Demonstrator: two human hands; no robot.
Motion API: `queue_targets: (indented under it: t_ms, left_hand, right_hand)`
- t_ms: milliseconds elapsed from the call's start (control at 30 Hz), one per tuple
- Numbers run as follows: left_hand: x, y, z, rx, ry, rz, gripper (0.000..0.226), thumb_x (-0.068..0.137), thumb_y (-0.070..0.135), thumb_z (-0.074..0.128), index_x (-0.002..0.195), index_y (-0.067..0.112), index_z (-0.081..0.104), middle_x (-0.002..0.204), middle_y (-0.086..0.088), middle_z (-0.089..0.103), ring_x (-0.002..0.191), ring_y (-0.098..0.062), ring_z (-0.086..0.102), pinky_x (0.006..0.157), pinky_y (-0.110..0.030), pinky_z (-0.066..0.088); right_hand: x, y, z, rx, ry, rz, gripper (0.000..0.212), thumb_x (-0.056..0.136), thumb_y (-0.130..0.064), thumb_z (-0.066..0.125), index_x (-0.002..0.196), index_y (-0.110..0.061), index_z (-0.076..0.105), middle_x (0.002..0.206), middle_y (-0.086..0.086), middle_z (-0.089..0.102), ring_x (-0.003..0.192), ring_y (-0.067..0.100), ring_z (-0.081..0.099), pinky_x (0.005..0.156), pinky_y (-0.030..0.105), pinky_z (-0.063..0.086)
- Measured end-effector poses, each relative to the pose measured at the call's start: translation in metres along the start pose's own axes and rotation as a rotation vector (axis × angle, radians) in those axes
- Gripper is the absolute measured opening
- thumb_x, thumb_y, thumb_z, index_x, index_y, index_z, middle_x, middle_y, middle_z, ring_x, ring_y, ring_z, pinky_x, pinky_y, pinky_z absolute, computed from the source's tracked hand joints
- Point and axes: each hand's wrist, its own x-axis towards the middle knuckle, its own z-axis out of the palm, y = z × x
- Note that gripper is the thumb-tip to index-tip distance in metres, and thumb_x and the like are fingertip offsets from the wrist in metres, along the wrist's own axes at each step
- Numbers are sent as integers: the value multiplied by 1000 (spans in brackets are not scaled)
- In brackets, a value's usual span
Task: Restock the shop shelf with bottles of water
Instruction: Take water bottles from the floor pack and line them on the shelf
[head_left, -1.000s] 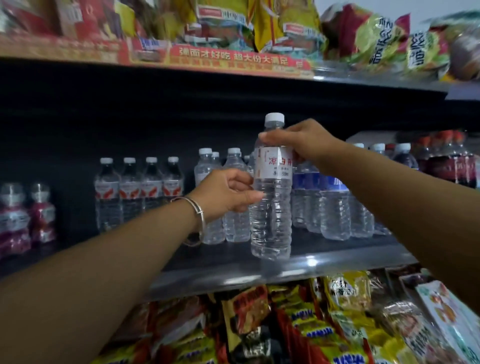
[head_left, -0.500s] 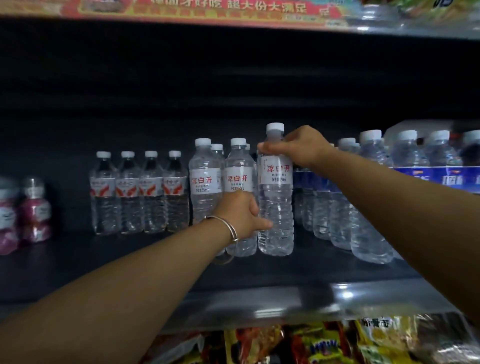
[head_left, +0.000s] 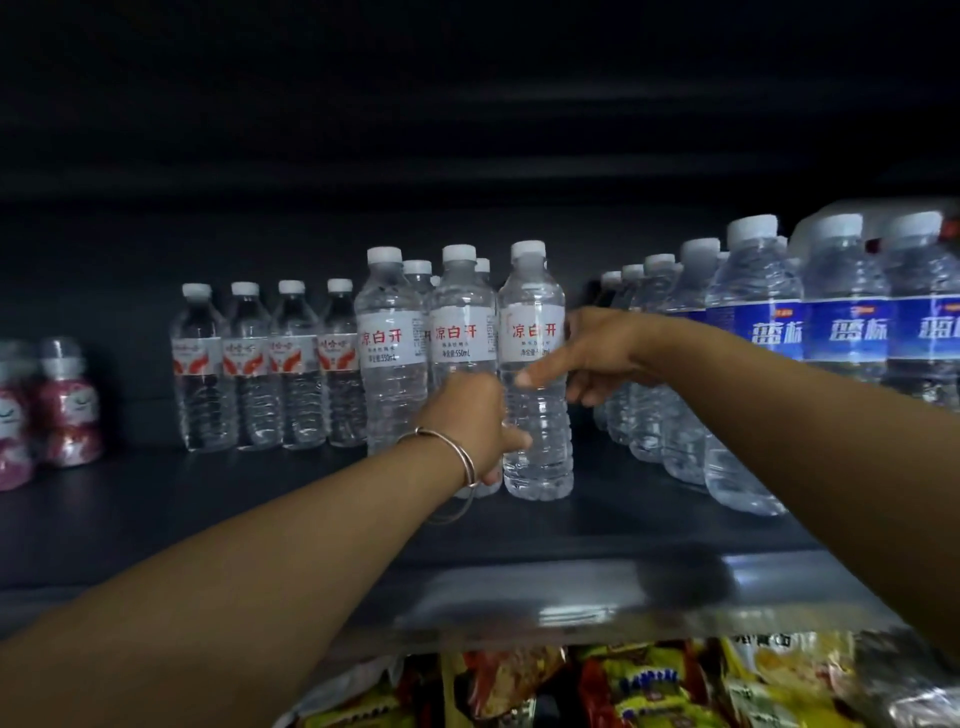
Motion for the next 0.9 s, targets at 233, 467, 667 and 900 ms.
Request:
queue_targets:
  t_ms: [233,467,667,900]
  left_hand:
    - [2,1,10,93,82,25,32,82,26,70,101,5,54,88,-19,66,78,-36,67,71,-48,57]
    - [-5,1,8,-21,77,10,19,83,21,68,84,5,58,68,-15,68,65,-27,69,70,-45,58]
    - [-28,4,3,-23,173,67,14,84,23,64,91,16,53,92,-9,64,85,-29,61,80,-41,53]
    - [-106,12,6,123,349,318,37,85,23,58,119,15,47,124,-5,46,119,-24,39,100,-39,32]
  right_hand:
    - [11,12,8,91,53,-18,45,69,-23,82,106,-8,62,104,17,67,77,25,65,65,33,58]
    - [4,14,17,139,146,-26,41,64,-31,83,94,-12,63,98,12,68,89,30,69,72,37,60]
    - [-34,15,27,-25,361,-43,40,73,-39,78,90,-11,54,95,5,60,87,21,62,76,33,54]
    - [-133,24,72,-570,607,-309,55,84,-32,65,132,-9,48,128,12,54,117,31,47,97,39,38]
